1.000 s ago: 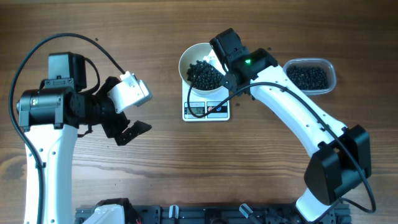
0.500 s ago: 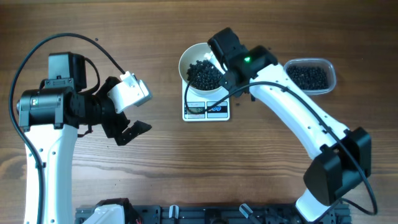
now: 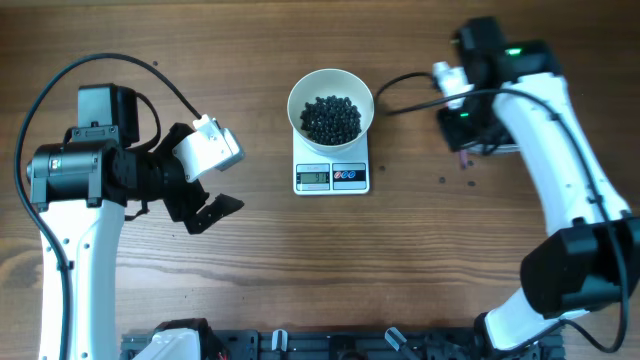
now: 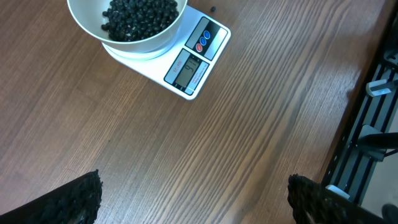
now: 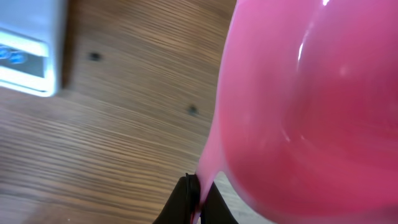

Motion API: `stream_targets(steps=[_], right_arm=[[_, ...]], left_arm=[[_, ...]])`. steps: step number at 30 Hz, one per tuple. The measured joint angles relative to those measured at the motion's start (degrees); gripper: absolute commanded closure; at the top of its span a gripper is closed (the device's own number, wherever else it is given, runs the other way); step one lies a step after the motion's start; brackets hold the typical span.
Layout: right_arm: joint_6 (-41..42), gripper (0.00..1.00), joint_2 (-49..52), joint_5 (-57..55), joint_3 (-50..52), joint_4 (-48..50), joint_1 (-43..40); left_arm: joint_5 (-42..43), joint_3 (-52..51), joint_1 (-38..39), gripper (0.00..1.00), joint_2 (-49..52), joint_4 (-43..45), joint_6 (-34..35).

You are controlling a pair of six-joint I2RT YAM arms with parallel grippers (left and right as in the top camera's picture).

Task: Scoop item into bowl and weigh 150g on scale
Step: 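Move the empty pink scoop right back to the bean container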

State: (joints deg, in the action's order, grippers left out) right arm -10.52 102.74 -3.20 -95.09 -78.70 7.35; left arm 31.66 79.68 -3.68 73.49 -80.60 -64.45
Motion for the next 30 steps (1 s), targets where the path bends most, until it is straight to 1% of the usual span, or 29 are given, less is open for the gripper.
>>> stream_targets(steps=[3, 4, 8, 11, 19, 22, 25, 28, 30], right_arm=[[-0.9, 0.96, 0.0, 0.5, 0.0, 0.0, -4.5], [-1.3, 0.96, 0.0, 0.7, 0.0, 0.0, -6.0], [-1.7, 0.96, 0.1, 0.9, 0.0, 0.1, -9.9], [-1.8, 0.96, 1.2, 0.9, 0.0, 0.8, -11.2], [-2.4, 0.95, 7.2, 1.3, 1.0, 4.6, -11.3], [-2.4, 0.93, 8.0, 1.3, 1.3, 4.5, -11.3], [-2.6, 0.86, 8.1, 1.3, 1.5, 3.8, -11.5], [-2.8, 0.82, 8.2, 1.3, 1.5, 3.5, -11.9], [-2.8, 0.81, 8.4, 1.4, 1.5, 3.5, -12.3]], left_arm=[[0.0, 0.0, 0.0, 0.01, 0.0, 0.0, 0.0], [0.0, 0.0, 0.0, 0.00, 0.0, 0.0, 0.0], [0.0, 0.0, 0.0, 0.00, 0.0, 0.0, 0.0], [0.0, 0.0, 0.0, 0.00, 0.0, 0.0, 0.0], [0.0, 0.0, 0.0, 0.00, 0.0, 0.0, 0.0], [0.0, 0.0, 0.0, 0.00, 0.0, 0.0, 0.0], [0.0, 0.0, 0.0, 0.00, 0.0, 0.0, 0.0], [0.0, 0.0, 0.0, 0.00, 0.0, 0.0, 0.0], [0.0, 0.0, 0.0, 0.00, 0.0, 0.0, 0.0]])
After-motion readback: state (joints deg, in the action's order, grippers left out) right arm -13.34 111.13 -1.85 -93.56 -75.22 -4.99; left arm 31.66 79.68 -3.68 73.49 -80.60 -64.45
